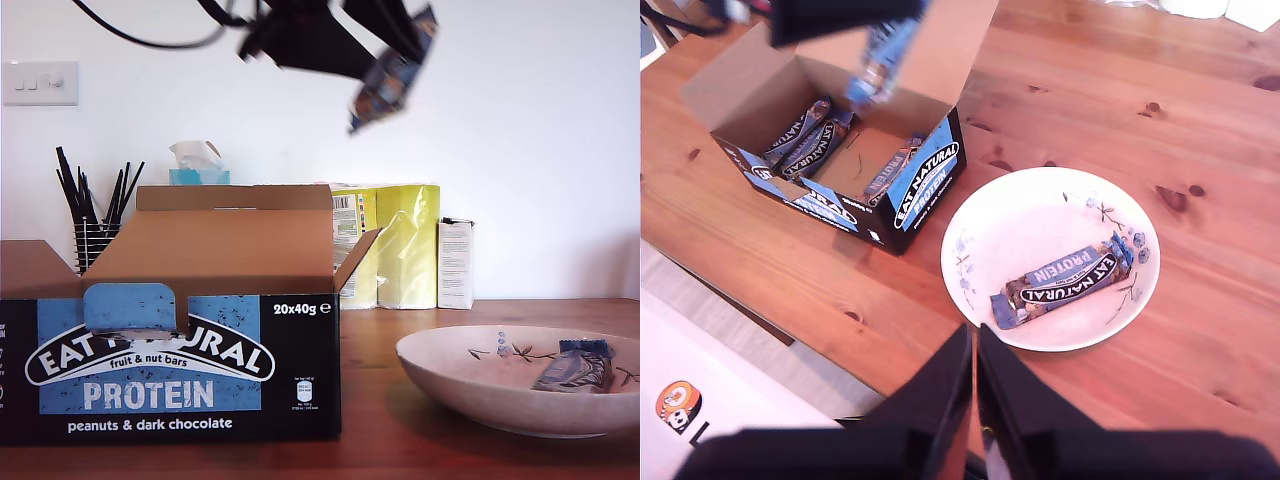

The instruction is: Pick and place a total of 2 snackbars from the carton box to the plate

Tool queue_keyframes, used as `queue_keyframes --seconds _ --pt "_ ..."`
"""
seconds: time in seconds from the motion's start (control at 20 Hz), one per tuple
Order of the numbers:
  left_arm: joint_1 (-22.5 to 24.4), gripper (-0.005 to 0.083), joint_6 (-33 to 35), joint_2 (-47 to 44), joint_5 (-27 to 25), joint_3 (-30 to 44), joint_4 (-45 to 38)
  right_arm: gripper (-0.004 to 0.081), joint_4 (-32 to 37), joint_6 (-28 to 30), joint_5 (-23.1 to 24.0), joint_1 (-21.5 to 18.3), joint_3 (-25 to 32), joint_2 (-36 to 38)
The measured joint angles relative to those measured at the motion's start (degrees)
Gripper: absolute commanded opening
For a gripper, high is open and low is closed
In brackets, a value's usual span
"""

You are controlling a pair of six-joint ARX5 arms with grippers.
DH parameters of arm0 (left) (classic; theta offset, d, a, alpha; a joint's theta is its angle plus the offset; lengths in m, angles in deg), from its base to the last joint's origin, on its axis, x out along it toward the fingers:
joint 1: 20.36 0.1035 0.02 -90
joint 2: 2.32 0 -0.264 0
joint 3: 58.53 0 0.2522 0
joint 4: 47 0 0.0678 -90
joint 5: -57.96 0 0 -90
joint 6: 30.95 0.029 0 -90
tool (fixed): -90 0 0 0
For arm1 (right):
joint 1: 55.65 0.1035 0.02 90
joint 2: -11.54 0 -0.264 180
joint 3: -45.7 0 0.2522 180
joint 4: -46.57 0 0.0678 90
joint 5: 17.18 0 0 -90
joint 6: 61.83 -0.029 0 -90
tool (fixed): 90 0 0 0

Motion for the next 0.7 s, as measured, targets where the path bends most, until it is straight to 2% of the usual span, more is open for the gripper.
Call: queue_keyframes --seconds 0.15,0.3,0.7 --pt "-2.51 0.0200 1.51 5.49 0.15 -2.25 0.48 -0.0013 -0.48 -0.85 -0.02 0.00 0.00 0.66" --pt "-4.24 0.0200 3.82 12.63 0.15 -10.08 1.31 -0.0013 -0.83 -0.85 -0.02 0.00 0.00 0.63" --pt "-5.14 0.0200 6.16 31.74 -2.34 -33.73 21.16 -0.0013 -0.81 -0.85 -0.02 0.02 0.00 0.63"
